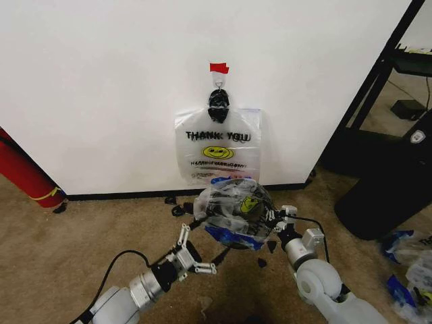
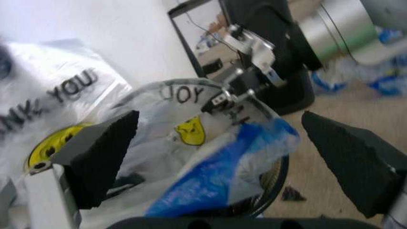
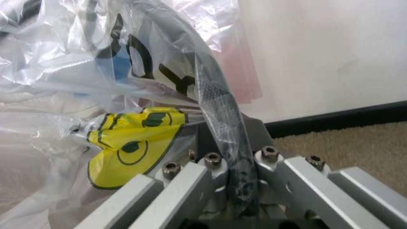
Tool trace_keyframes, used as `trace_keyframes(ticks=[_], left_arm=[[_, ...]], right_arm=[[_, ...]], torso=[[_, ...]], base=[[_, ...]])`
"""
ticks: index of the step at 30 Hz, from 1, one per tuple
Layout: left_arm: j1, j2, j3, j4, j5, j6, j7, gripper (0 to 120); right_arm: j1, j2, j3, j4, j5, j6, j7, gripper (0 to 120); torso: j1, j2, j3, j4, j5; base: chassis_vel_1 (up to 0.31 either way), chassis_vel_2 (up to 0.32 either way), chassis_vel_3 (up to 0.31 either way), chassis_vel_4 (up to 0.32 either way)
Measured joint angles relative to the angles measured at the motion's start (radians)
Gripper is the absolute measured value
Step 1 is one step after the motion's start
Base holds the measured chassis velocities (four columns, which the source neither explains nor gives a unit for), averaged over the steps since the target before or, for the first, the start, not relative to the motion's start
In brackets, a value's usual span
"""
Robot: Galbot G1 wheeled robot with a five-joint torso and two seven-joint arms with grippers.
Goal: Pick up the garbage bag from the wall and place it over the trash bin.
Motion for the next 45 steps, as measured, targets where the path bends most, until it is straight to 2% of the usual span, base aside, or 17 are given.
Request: trace_keyframes(ticks=[5, 11, 21, 22, 24, 25, 28, 30, 31, 35, 41, 45], left_arm=[[-0.025, -0.019, 0.023, 0.019, 0.069, 0.035, -0.033, 100], [-0.043, -0.039, 0.036, 0.035, 0.139, 0.098, -0.103, 90], [-0.039, -0.033, 0.038, 0.016, 0.136, 0.129, -0.133, 49], [-0.038, -0.033, 0.040, 0.014, 0.132, 0.126, -0.131, 48], [-0.036, -0.031, 0.043, 0.009, 0.113, 0.107, -0.116, 37], [-0.036, -0.031, 0.043, 0.009, 0.113, 0.107, -0.116, 37], [-0.035, -0.027, 0.044, 0.009, 0.100, 0.079, -0.089, 23], [-0.036, -0.027, 0.041, 0.016, 0.107, 0.070, -0.077, 16], [-0.036, -0.027, 0.041, 0.016, 0.107, 0.070, -0.077, 16], [-0.042, -0.030, 0.033, 0.030, 0.147, 0.066, -0.070, 0], [-0.038, -0.030, 0.024, 0.033, 0.170, 0.065, -0.073, 0], [-0.024, -0.023, 0.022, 0.024, 0.136, 0.038, -0.069, 0]], right_arm=[[0.000, 0.007, -0.006, 0.006, 0.000, 0.000, 0.002, 0], [0.003, 0.016, -0.014, 0.013, 0.000, -0.009, 0.009, 0], [0.000, 0.014, -0.014, 0.020, -0.003, -0.026, 0.008, 0], [0.000, 0.015, -0.014, 0.021, -0.003, -0.029, 0.009, 0], [0.001, 0.015, -0.014, 0.022, -0.003, -0.036, 0.011, 0], [0.001, 0.015, -0.014, 0.022, -0.003, -0.036, 0.011, 0], [0.002, 0.015, -0.014, 0.024, -0.003, -0.042, 0.013, 0], [0.002, 0.015, -0.015, 0.027, -0.003, -0.045, 0.014, 0], [0.002, 0.015, -0.015, 0.027, -0.003, -0.045, 0.014, 0], [0.002, 0.015, -0.015, 0.036, -0.002, -0.050, 0.014, 0], [-0.001, 0.015, -0.013, 0.041, -0.001, -0.050, 0.014, 0], [-0.001, 0.015, -0.008, 0.041, 0.012, -0.050, 0.024, 0]], torso=[[0.000, 0.000, 0.000, -0.0001, 0.0000], [0.000, 0.000, 0.000, 0.0000, -0.0001], [0.000, 0.000, 0.000, -0.0001, -0.0001], [0.000, 0.000, 0.000, -0.0001, 0.0000], [0.000, 0.000, 0.000, 0.0000, -0.0001], [0.000, 0.000, 0.000, 0.0000, -0.0001], [0.000, 0.000, 0.000, 0.0000, -0.0001], [0.000, 0.000, 0.000, 0.0000, 0.0000], [0.000, 0.000, 0.000, 0.0000, 0.0000], [0.000, 0.000, 0.000, 0.0000, -0.0001], [0.000, 0.000, 0.000, -0.0001, -0.0001], [0.000, 0.000, 0.000, 0.0000, -0.0001]], base=[[0.000, 0.000, 0.000, 0.000], [0.000, 0.000, 0.000, 0.000], [0.000, 0.000, 0.000, 0.000], [0.000, 0.000, 0.000, 0.000], [0.000, 0.000, 0.000, 0.000], [0.000, 0.000, 0.000, 0.000], [0.000, 0.000, 0.000, 0.000], [0.000, 0.000, 0.000, 0.000], [0.000, 0.000, 0.000, 0.000], [0.000, 0.000, 0.000, 0.000], [0.000, 0.000, 0.000, 0.000], [0.000, 0.000, 0.000, 0.000]])
